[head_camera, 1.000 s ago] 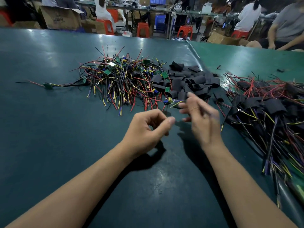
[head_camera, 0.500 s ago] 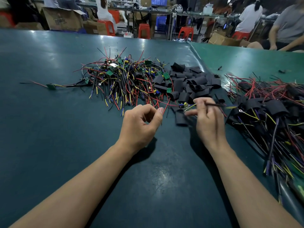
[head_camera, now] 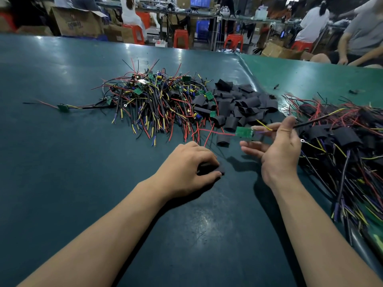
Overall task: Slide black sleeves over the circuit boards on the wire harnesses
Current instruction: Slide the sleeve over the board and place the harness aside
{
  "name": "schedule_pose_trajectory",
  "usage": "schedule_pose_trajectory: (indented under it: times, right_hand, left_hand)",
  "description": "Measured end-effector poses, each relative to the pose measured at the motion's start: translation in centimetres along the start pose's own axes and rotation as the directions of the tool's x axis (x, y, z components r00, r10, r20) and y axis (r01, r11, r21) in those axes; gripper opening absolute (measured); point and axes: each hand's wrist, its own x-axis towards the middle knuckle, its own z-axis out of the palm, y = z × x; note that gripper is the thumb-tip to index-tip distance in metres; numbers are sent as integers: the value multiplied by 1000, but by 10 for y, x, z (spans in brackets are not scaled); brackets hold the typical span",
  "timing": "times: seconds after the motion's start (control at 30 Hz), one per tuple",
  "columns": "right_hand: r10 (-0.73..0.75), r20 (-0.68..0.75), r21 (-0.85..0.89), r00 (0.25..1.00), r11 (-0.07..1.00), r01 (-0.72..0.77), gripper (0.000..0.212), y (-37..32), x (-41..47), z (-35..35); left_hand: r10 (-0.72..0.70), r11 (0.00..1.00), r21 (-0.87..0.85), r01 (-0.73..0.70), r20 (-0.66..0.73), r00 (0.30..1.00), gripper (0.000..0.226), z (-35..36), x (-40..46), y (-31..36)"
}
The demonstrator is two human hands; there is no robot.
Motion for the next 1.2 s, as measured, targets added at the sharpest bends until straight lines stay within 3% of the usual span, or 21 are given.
schedule_pose_trajectory:
  times: [0.1, 0.23, 0.33, 0.6, 0.67, 0.77, 0.93, 1.2]
  right_hand:
    - [100, 10, -21, 995, 995, -100, 33, 4, 0, 1]
    - [55, 99, -238, 994, 971, -30, 37, 12, 0, -1]
    - [96, 132, -290, 987, 956, -54, 25, 11, -1, 1]
    - [201, 193, -48, 960, 980, -195, 10, 0, -7, 8]
    - [207, 203, 25, 957, 976, -216, 17, -3, -6, 8]
    - [139, 173, -48, 975, 990, -132, 29, -3, -6, 5]
    - [78, 137, -87, 987, 994, -67, 26, 2, -1, 1]
    - [44, 83, -15, 996, 999, -42, 25, 0, 2, -3]
  left_hand:
    - [-16, 998, -62, 14, -34, 999, 15, -2, -1, 0]
    - [-95, 986, -147, 77, -119, 988, 15, -4, -3, 2]
    - [-174, 968, -211, 133, -190, 966, 17, -6, -2, 0]
    - [-269, 937, -306, 172, -314, 910, 20, -5, -1, -4]
    - [-291, 930, -322, 180, -340, 894, 21, -6, -1, -6]
    - [-314, 923, -331, 195, -361, 878, 21, -6, -1, -8]
    - [-329, 912, -362, 192, -371, 868, 22, -5, 0, -12]
    - [-352, 893, -420, 162, -426, 833, 24, -4, 2, -14]
